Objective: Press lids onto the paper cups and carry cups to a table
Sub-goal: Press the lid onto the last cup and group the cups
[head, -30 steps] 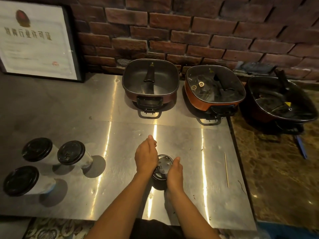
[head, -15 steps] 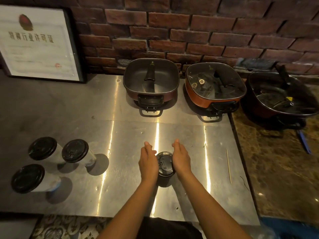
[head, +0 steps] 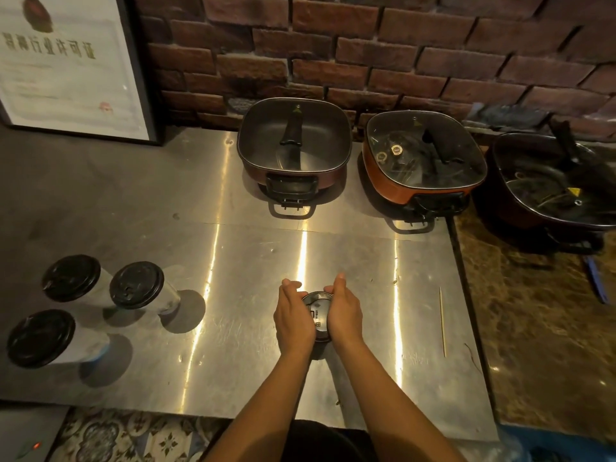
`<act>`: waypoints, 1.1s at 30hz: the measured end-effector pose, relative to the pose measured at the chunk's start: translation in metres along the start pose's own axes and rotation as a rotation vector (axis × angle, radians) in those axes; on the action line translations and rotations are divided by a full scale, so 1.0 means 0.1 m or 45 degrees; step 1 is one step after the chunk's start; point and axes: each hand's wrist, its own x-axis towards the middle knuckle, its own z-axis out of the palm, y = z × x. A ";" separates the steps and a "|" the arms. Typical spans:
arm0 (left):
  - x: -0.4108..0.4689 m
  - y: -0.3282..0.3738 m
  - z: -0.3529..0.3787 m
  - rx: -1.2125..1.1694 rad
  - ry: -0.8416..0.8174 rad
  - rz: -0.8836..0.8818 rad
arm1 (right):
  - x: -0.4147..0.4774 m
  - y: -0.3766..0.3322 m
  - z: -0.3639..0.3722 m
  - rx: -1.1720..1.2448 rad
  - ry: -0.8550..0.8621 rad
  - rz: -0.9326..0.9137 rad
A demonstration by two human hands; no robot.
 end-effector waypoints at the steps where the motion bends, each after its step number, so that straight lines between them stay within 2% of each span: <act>1: -0.01 0.01 0.00 -0.006 -0.005 0.008 | 0.00 -0.01 0.00 0.006 -0.005 0.010; 4: 0.01 0.07 0.00 0.018 -0.033 0.057 | 0.01 -0.01 -0.03 0.020 -0.040 0.085; 7: 0.10 0.15 -0.05 0.058 -0.009 0.216 | -0.03 0.05 -0.08 0.002 -0.068 0.157; 10: 0.17 0.17 -0.08 0.089 0.016 0.352 | -0.11 0.13 -0.14 -0.086 -0.033 0.109; 13: 0.15 0.16 -0.11 0.060 0.033 0.377 | -0.20 0.17 -0.19 -0.294 0.036 -0.163; 18: 0.12 0.14 -0.22 -0.090 0.102 0.315 | -0.33 0.14 -0.16 -0.955 -0.021 -0.731; 21: 0.13 0.14 -0.36 -0.166 0.140 0.262 | -0.35 0.15 -0.08 -1.314 -0.122 -0.813; 23: 0.12 0.11 -0.46 -0.192 0.149 0.241 | -0.34 0.18 -0.06 -1.435 -0.148 -0.824; 29: 0.07 0.02 -0.66 -0.218 0.171 0.146 | -0.26 0.14 -0.09 -1.402 -0.147 -0.850; 33: 0.04 0.00 -0.76 -0.189 0.127 0.086 | -0.24 0.09 -0.12 -1.053 -0.130 -0.810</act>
